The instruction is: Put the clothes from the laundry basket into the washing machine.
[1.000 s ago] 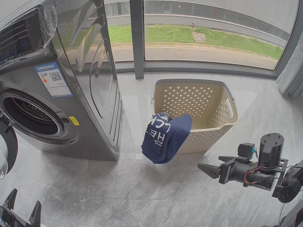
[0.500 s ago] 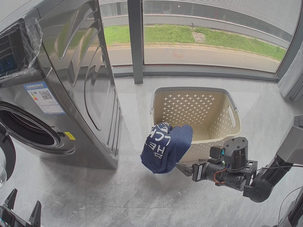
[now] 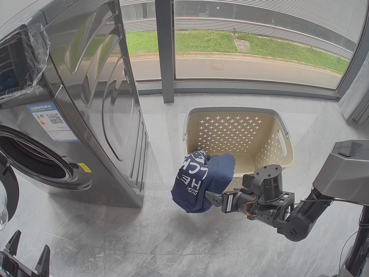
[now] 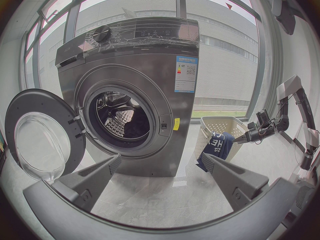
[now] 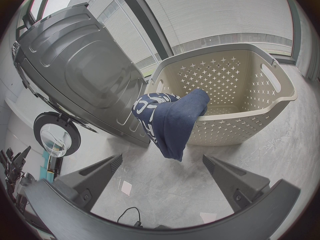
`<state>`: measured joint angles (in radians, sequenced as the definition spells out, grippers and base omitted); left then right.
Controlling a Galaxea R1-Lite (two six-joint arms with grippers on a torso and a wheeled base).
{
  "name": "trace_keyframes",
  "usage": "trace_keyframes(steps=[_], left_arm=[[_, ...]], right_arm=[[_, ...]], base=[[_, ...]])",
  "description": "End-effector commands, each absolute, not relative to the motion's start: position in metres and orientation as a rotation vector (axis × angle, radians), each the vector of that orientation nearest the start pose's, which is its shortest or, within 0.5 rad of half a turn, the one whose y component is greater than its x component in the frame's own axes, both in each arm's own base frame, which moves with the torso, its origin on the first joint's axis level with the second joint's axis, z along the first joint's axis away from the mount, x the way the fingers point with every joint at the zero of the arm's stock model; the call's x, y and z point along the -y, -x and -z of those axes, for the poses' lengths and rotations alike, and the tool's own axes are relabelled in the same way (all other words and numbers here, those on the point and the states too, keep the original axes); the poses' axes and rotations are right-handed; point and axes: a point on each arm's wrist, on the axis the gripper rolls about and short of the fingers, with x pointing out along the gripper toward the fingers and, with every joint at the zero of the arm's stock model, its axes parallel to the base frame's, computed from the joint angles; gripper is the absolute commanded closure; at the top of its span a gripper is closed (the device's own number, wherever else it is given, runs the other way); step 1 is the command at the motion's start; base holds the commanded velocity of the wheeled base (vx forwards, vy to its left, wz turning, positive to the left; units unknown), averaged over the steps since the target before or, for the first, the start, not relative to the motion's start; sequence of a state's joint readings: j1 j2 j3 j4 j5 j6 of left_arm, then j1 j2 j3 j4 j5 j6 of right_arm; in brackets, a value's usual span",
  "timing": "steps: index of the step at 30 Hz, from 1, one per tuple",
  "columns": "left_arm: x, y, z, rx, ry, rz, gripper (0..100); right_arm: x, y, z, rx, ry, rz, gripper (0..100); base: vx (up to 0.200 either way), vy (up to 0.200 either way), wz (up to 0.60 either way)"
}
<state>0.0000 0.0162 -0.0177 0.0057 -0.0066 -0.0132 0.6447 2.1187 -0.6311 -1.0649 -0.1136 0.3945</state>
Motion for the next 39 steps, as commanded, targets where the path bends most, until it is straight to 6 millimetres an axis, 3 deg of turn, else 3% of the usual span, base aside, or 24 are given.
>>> trace_keyframes(steps=[1, 16, 23, 24, 39], left_arm=[[0.0, 0.023, -0.076, -0.008, 0.014, 0.006, 0], [0.0, 0.023, -0.076, -0.008, 0.014, 0.006, 0], [0.0, 0.023, -0.075, -0.008, 0.017, 0.006, 0], [0.0, 0.023, -0.075, -0.008, 0.017, 0.006, 0], [0.0, 0.023, -0.075, -0.009, 0.02, 0.006, 0]], right_arm=[[-0.213, -0.287, -0.03, -0.501, -0.211, -0.418, 0], [-0.243, -0.329, -0.017, -0.454, -0.233, -0.423, 0], [-0.251, -0.339, -0.019, -0.435, -0.241, -0.427, 0], [-0.251, -0.339, -0.019, -0.434, -0.242, -0.428, 100], [-0.251, -0.335, -0.023, -0.426, -0.237, -0.416, 100]], base=[[0.0, 0.0, 0.0], [0.0, 0.0, 0.0], [0.0, 0.0, 0.0], [0.0, 0.0, 0.0], [0.0, 0.0, 0.0]])
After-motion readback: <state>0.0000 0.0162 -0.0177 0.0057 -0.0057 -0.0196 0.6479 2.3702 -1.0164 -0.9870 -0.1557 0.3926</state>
